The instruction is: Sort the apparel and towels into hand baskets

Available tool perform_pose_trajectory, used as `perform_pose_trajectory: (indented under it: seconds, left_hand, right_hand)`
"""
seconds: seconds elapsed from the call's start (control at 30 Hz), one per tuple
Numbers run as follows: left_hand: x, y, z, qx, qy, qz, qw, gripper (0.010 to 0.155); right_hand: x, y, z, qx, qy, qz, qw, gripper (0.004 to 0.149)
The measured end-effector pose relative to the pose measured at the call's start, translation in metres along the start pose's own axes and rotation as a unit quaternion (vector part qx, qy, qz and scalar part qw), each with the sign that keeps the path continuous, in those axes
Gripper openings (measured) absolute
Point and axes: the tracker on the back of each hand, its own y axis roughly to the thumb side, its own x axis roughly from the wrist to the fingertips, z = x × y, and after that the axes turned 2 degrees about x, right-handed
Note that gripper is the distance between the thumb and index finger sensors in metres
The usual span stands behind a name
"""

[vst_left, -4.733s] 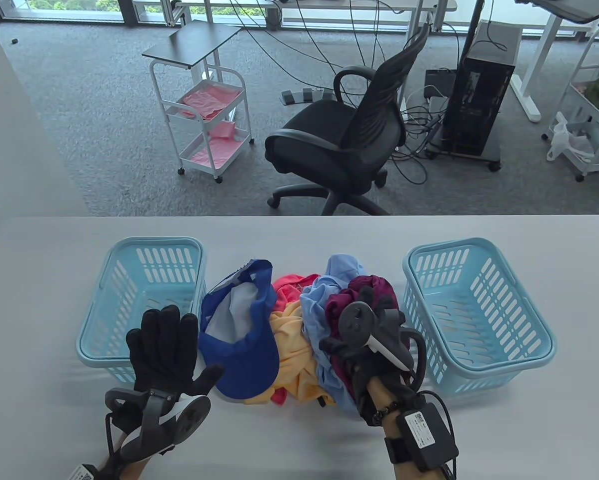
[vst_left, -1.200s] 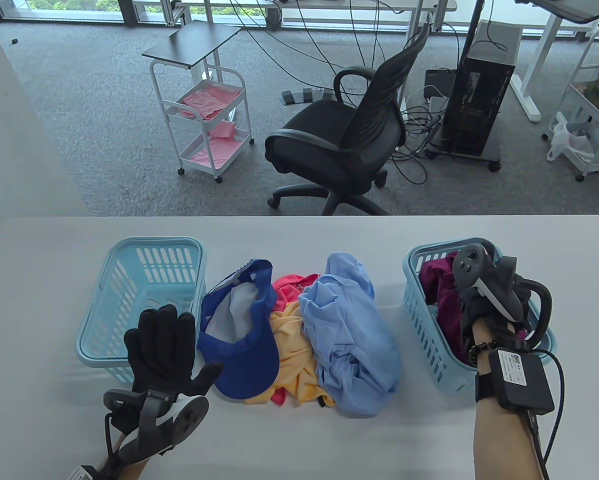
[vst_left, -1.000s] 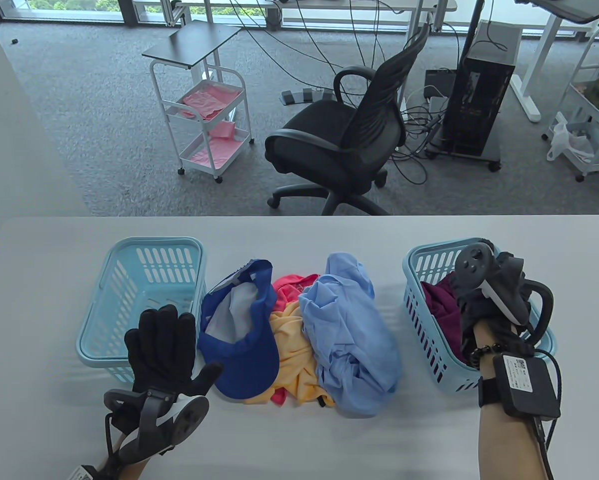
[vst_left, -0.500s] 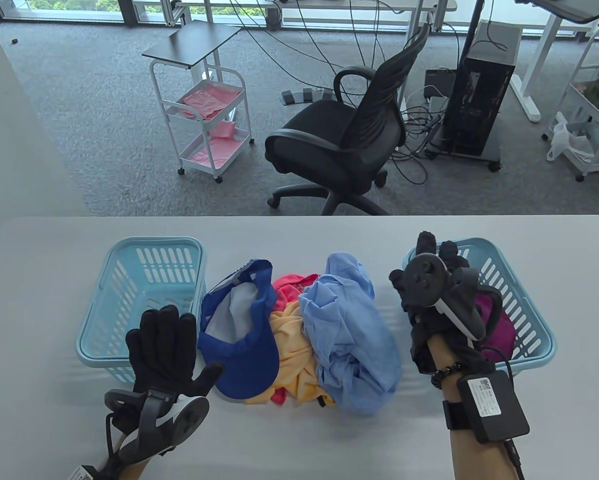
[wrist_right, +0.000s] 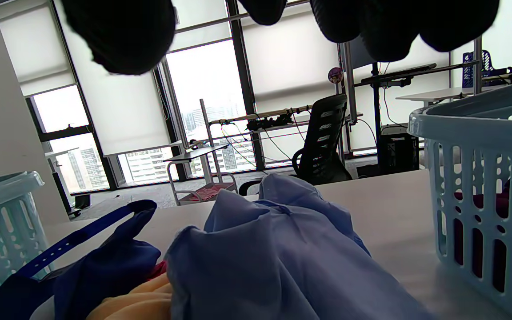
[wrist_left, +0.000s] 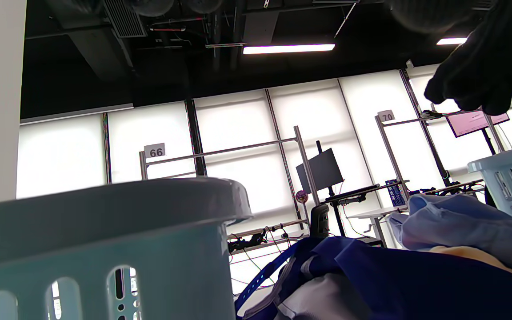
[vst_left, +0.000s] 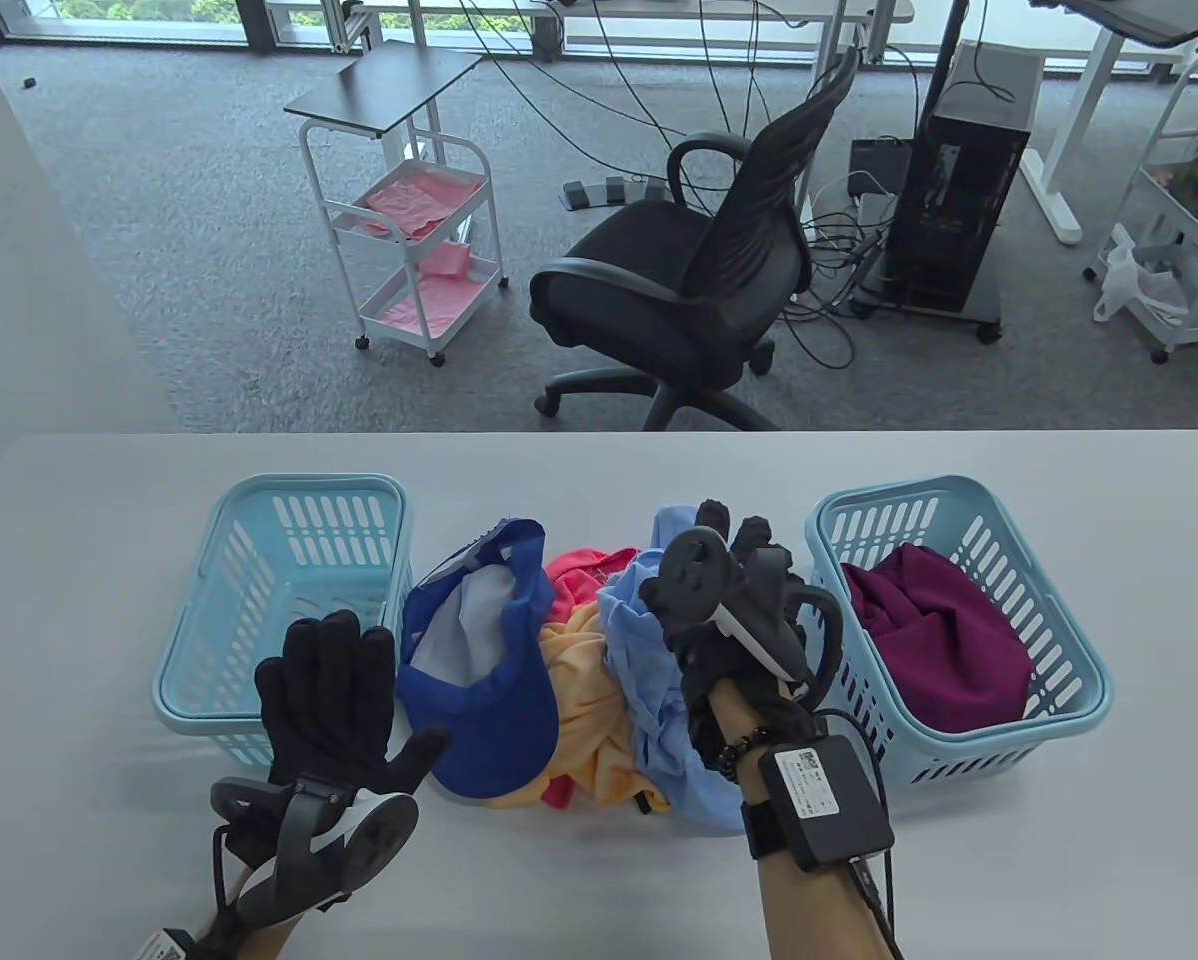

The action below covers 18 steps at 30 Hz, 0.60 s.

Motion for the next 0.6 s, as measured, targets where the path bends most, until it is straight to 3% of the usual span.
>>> perform_pose_trajectory:
  seconds: [0.33,0.6]
  left_hand:
    - [-0.001,0.001,-0.001,-0.003,0.002,0.005,1.0,0.098]
    - [-0.001,0.001,-0.001,-0.004,0.004,0.003,1.0,0.098]
  right_hand:
    - [0.02,0.01,-0.07,-0.016,0.138,-0.027,0.99,0.109]
    - [0.039,-0.011,-0.111,-0.026,0.186,-0.077,0.979,0.12]
